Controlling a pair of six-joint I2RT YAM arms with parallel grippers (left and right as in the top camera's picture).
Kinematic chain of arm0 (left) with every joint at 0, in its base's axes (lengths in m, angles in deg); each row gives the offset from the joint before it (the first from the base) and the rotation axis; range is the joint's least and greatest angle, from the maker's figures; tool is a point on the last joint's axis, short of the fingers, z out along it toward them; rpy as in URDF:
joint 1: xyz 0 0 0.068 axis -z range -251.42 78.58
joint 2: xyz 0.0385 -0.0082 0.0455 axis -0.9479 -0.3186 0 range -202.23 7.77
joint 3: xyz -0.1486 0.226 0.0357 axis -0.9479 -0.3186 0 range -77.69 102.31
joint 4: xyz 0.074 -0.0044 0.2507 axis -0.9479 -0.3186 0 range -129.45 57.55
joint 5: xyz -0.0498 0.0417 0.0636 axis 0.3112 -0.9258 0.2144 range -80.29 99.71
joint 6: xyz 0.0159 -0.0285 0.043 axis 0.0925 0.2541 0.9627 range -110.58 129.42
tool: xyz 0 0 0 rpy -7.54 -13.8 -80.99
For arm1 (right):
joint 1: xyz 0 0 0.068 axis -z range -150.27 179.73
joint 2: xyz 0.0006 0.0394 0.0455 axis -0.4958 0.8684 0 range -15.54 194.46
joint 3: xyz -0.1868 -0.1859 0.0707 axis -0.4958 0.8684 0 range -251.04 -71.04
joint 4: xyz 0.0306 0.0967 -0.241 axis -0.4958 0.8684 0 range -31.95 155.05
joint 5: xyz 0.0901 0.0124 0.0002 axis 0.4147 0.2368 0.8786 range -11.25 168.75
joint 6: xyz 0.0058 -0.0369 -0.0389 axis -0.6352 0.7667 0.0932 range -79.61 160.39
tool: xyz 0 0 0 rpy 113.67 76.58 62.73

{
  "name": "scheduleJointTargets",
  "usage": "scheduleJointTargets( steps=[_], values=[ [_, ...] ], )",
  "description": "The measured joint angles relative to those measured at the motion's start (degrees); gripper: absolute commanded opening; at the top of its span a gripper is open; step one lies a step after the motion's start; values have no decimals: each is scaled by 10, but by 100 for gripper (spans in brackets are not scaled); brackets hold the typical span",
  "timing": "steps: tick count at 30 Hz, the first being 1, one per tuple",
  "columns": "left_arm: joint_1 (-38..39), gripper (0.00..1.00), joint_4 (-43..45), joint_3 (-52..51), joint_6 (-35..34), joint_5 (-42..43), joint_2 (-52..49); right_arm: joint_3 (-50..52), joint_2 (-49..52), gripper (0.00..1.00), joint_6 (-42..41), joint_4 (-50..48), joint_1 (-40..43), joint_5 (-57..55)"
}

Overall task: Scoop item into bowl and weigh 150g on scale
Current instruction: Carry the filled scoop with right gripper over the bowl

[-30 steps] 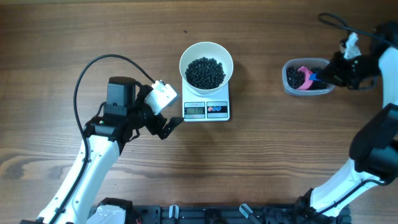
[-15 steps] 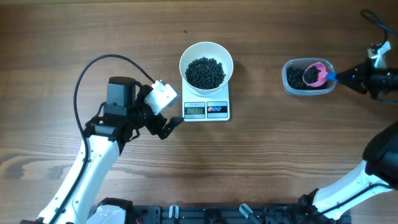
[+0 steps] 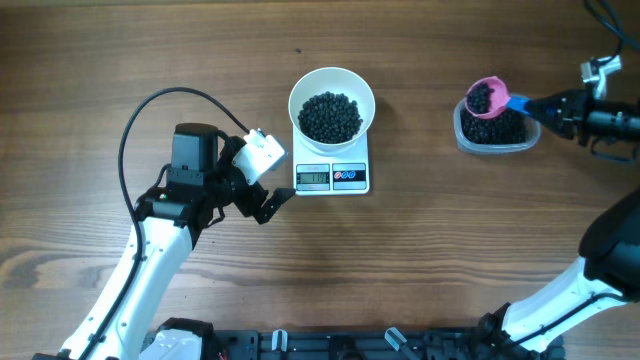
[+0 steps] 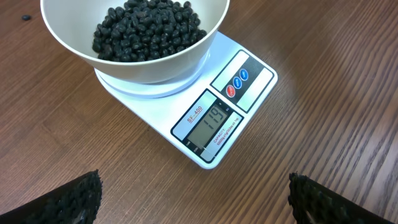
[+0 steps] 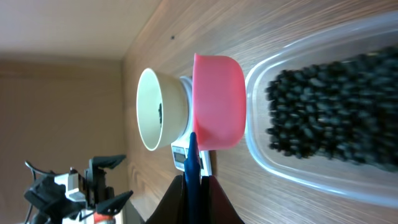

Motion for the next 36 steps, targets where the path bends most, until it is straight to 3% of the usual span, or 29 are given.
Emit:
scheduleJointTargets(
  steps=[18, 28, 36],
  values=[
    [0, 100, 0, 0, 0, 0, 0, -131, 0, 5, -125, -61, -280, -5],
    [0, 100, 0, 0, 0, 0, 0, -141, 0, 5, -185, -86, -424, -166],
    [0, 100, 0, 0, 0, 0, 0, -141, -1, 4, -206, -94, -482, -277]
  ],
)
